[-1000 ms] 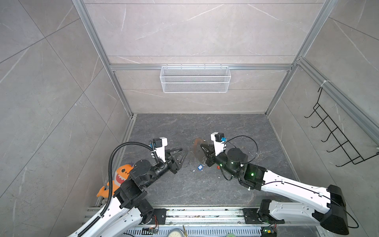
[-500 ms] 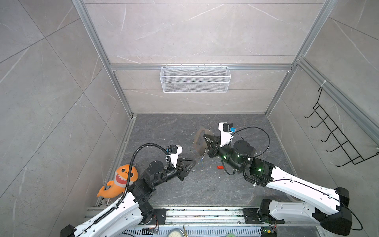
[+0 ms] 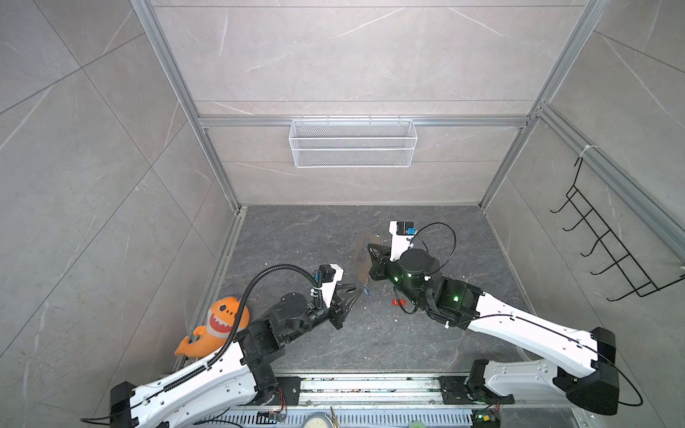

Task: Remove the keys from the keyring

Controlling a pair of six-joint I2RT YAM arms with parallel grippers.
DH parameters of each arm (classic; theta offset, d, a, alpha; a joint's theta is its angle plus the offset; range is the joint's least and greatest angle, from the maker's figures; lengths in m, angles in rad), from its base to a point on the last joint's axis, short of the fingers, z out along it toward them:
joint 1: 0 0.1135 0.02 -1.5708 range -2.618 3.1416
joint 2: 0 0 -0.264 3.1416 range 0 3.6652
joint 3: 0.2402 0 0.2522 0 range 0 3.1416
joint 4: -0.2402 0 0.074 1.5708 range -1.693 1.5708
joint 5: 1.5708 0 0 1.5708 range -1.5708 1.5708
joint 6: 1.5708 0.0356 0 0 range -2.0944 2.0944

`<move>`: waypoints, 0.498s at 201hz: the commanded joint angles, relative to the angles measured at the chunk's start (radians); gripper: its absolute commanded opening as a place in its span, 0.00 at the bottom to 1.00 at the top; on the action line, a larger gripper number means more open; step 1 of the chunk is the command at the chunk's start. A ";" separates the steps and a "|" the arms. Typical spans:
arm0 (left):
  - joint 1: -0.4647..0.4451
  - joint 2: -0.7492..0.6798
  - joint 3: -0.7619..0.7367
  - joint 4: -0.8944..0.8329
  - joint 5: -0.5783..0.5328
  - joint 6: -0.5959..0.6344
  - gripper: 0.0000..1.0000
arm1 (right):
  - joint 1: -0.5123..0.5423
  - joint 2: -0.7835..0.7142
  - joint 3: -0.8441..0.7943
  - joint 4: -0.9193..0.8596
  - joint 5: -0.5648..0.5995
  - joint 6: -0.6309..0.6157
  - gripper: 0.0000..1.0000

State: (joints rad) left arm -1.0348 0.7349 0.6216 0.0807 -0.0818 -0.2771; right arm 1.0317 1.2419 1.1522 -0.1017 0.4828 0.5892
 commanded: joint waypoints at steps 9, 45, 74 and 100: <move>-0.006 0.025 0.039 0.015 -0.035 0.055 0.25 | -0.003 0.001 0.047 -0.005 0.052 0.037 0.00; -0.010 0.047 0.046 0.016 -0.065 0.078 0.25 | -0.003 0.010 0.054 -0.017 0.048 0.048 0.00; -0.009 0.057 0.069 -0.041 -0.035 0.082 0.32 | -0.003 -0.006 0.041 -0.007 0.035 0.037 0.00; -0.009 0.072 0.045 -0.019 0.014 0.070 0.39 | -0.003 -0.022 0.023 0.019 -0.005 0.028 0.00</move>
State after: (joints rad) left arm -1.0405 0.7956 0.6468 0.0410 -0.1146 -0.2237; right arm 1.0317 1.2427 1.1671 -0.1165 0.5030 0.6106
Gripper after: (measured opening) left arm 0.360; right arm 0.075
